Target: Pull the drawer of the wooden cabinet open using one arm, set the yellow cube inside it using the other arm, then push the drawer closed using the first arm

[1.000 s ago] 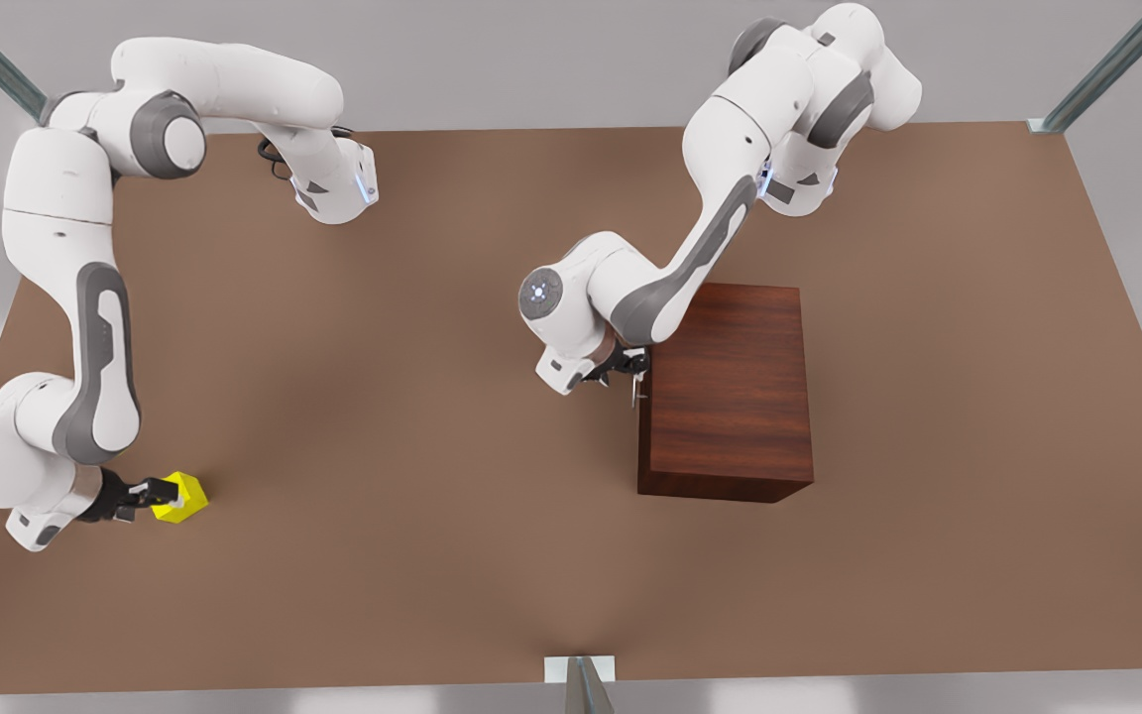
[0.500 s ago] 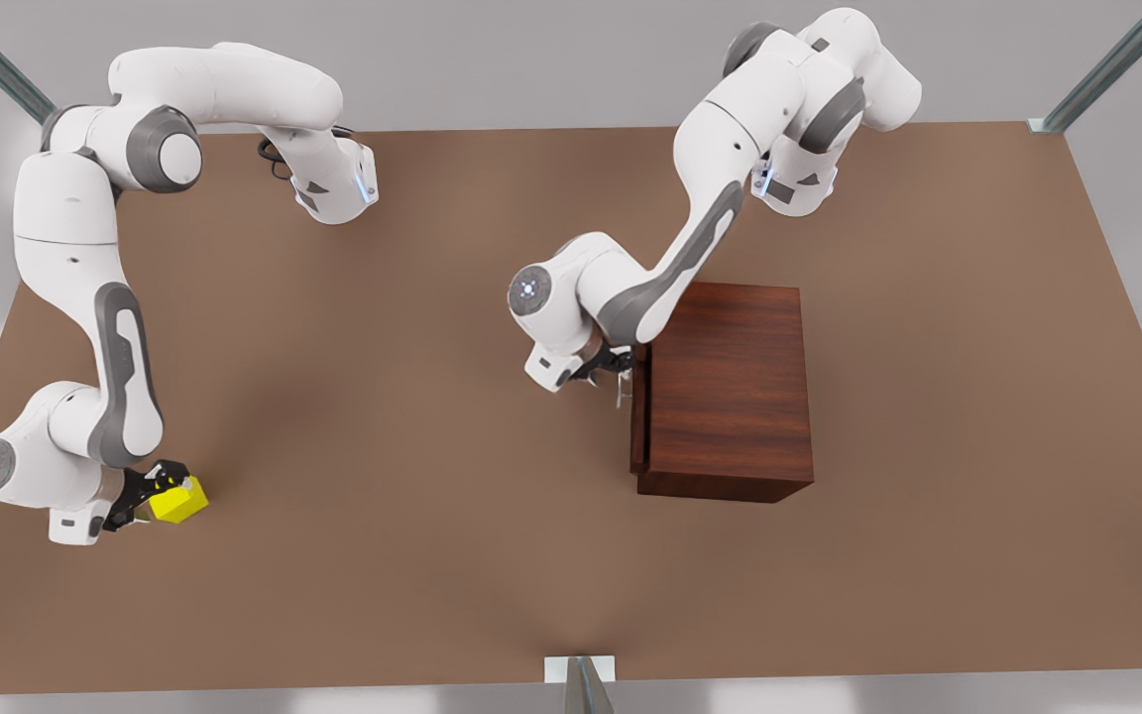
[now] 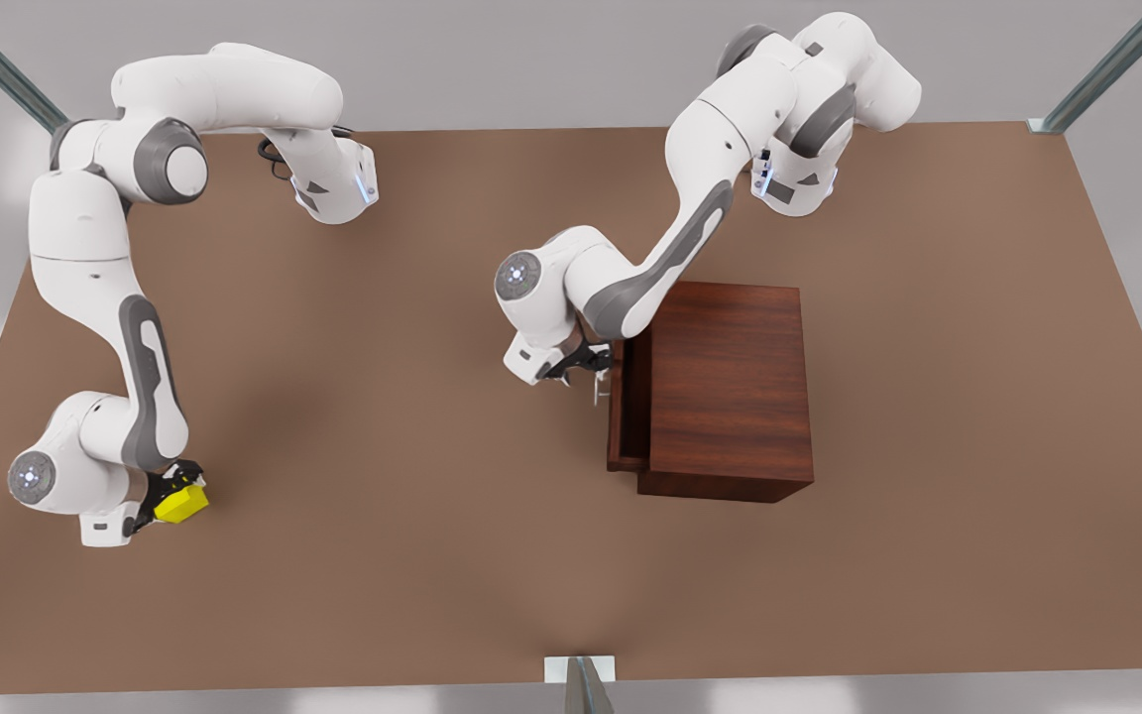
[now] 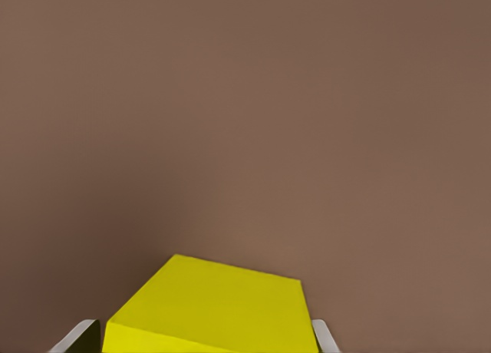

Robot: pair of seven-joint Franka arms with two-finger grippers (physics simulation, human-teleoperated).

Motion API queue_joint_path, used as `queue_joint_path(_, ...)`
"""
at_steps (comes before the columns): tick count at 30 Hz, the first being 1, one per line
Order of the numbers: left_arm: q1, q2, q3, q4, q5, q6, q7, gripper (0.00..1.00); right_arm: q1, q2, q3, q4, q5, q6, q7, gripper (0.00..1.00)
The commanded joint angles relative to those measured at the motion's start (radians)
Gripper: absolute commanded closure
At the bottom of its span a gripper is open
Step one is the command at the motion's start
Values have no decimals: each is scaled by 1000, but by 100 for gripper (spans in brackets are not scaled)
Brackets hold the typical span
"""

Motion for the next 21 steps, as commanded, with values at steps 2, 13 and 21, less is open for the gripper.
queue_joint_path(2, 0, -1, -7, 1, 0, 37, -27, 31, 0, 4, 0, 2, -5, 15, 92, 11)
queue_joint_path(13, -20, 8, -38, 38, -26, 76, -93, 32, 61, -178, 39, 16, -8, -149, 216, 42)
queue_joint_path(21, 325, -174, -43, 194, -287, -326, 355, 26, 140, -269, 160, 40, -10, -337, 608, 42)
